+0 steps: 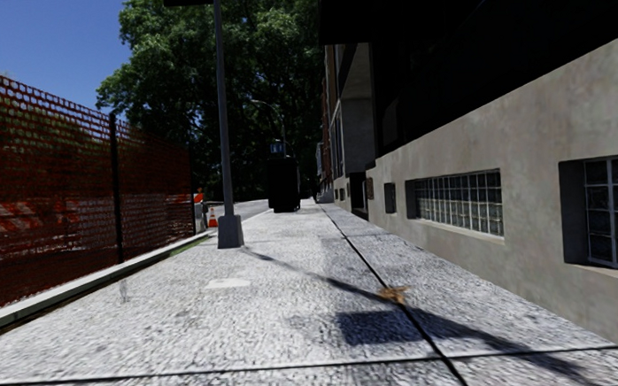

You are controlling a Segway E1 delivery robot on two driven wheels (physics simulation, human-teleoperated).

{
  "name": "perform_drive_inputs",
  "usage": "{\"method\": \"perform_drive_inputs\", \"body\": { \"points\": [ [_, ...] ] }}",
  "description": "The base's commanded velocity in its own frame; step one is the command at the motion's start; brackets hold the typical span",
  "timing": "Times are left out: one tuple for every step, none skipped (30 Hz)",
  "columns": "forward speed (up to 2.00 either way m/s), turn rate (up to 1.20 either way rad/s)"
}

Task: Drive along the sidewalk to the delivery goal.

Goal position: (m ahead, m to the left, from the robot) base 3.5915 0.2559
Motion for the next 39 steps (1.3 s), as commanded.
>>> {"method": "perform_drive_inputs", "body": {
  "points": [
    [2.0, 0.0],
    [2.0, 0.0],
    [2.0, 0.0],
    [2.0, 0.0],
    [2.0, 0.0],
    [2.0, 0.0],
    [2.0, 0.0],
    [2.0, 0.0],
    [2.0, 0.0],
    [2.0, 0.0],
    [2.0, 0.0],
    [2.0, 0.0],
    [2.0, 0.0],
    [2.0, 0.0],
    [2.0, 0.0],
    [2.0, 0.0],
    [2.0, 0.04],
    [2.0, 0.1],
    [2.0, 0.1],
    [2.0, 0.18],
    [2.0, 0.21],
    [2.0, 0.22],
    [2.0, 0.22],
    [2.0, 0.22],
    [2.0, 0.22],
    [2.0, 0.22],
    [2.0, 0.22],
    [2.0, 0.22],
    [2.0, 0.22],
    [2.0, 0.22],
    [2.0, 0.22],
    [2.0, 0.22],
    [2.0, 0.22],
    [2.0, 0.22],
    [2.0, 0.21],
    [2.0, 0.21],
    [2.0, 0.2],
    [2.0, 0.2],
    [2.0, 0.2]
  ]
}}
